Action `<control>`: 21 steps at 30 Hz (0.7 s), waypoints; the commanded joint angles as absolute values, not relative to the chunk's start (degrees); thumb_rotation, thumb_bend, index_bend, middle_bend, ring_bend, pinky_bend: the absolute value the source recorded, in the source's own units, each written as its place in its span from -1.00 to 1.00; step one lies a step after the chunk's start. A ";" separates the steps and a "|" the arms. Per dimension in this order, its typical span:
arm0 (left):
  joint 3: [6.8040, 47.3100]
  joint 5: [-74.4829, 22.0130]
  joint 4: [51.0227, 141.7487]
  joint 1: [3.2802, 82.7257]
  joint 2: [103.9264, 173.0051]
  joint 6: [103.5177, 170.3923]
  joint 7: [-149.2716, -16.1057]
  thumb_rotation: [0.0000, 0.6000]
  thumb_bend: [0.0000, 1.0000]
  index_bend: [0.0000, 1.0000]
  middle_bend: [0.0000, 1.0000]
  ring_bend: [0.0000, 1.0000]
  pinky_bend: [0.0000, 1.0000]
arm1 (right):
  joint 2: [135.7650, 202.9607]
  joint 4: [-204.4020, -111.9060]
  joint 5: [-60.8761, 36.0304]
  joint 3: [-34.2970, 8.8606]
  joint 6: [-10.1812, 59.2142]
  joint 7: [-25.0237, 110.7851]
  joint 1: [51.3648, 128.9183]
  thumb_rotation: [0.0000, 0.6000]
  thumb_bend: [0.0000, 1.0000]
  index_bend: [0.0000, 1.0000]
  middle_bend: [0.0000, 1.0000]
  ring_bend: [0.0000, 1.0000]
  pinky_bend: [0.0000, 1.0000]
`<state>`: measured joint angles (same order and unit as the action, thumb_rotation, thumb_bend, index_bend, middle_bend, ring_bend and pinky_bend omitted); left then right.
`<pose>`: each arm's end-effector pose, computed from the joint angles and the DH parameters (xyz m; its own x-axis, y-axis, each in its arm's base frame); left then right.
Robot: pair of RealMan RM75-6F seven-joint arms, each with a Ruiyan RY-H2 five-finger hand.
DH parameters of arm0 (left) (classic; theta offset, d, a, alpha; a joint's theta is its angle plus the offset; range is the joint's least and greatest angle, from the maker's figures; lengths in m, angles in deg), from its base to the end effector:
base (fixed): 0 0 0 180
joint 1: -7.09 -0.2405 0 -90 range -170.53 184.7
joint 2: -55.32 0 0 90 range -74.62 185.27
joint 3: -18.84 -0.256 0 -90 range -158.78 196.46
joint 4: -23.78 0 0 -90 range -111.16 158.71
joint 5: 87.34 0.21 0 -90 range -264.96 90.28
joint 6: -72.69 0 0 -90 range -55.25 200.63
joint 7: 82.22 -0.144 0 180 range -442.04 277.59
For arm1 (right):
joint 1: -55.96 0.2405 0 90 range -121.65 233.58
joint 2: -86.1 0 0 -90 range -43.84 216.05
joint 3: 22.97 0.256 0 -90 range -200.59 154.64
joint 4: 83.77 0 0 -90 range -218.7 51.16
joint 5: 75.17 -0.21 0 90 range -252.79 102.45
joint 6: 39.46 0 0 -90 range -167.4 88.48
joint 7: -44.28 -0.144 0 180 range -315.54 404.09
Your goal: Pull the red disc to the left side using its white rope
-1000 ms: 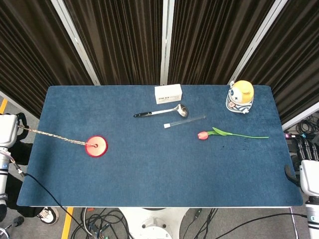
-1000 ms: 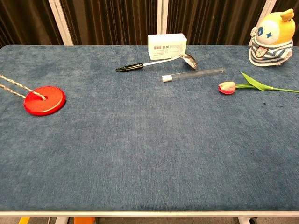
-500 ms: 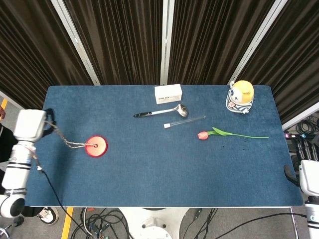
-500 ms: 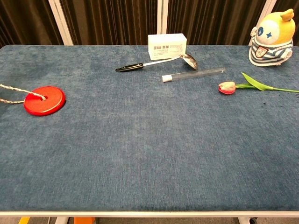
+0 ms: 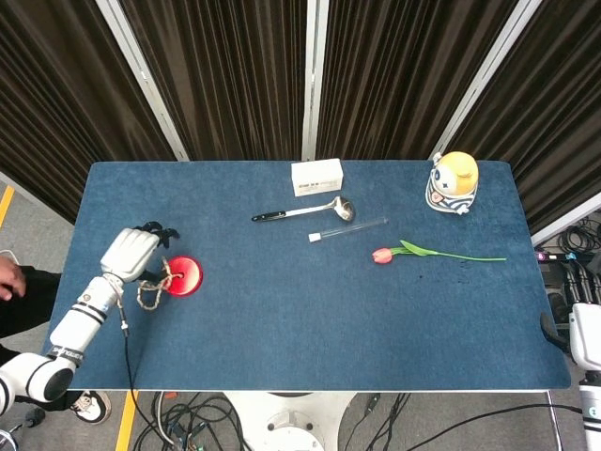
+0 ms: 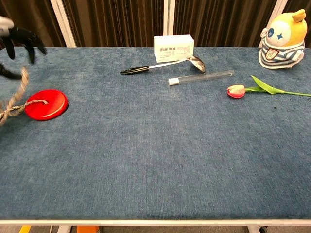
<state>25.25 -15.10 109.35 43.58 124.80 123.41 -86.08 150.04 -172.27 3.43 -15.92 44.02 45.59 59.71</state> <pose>-0.2333 0.3451 0.0844 0.5023 0.2891 0.8149 0.8572 -0.2905 -0.4252 -0.3398 -0.1895 0.1824 0.4610 0.0372 0.8866 -0.8806 0.1422 0.4520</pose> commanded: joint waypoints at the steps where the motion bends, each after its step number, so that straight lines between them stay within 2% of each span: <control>1: 23.76 -15.96 110.53 44.28 122.51 121.01 -86.64 1.00 -0.77 -0.95 -1.00 -1.00 -0.68 | 150.28 -172.06 3.57 -16.01 43.87 45.48 59.82 1.00 -0.38 -1.00 -1.00 -1.00 -1.00; 6: 23.37 -16.13 110.52 43.50 121.72 124.56 -93.12 1.00 -0.78 -0.95 -1.00 -1.00 -0.75 | 150.36 -171.97 3.60 -15.89 44.01 45.31 59.84 1.00 -0.38 -1.00 -1.00 -1.00 -1.00; 11: 23.28 -17.40 114.82 40.97 118.86 128.28 -94.12 1.00 -0.78 -0.95 -1.00 -1.00 -0.77 | 149.95 -172.24 3.79 -15.81 44.60 45.08 59.58 1.00 -0.38 -1.00 -1.00 -1.00 -1.00; 15: 21.33 -14.00 117.31 33.99 118.37 139.88 -94.16 1.00 -0.79 -0.95 -1.00 -1.00 -0.77 | 149.79 -172.67 4.69 -16.17 45.11 45.22 59.40 1.00 -0.38 -1.00 -1.00 -1.00 -1.00; 21: 17.02 -6.84 112.11 23.26 123.10 156.94 -96.19 1.00 -0.79 -0.93 -1.00 -1.00 -0.77 | 150.29 -173.21 6.42 -16.75 45.84 46.05 59.45 1.00 -0.39 -1.00 -1.00 -1.00 -1.00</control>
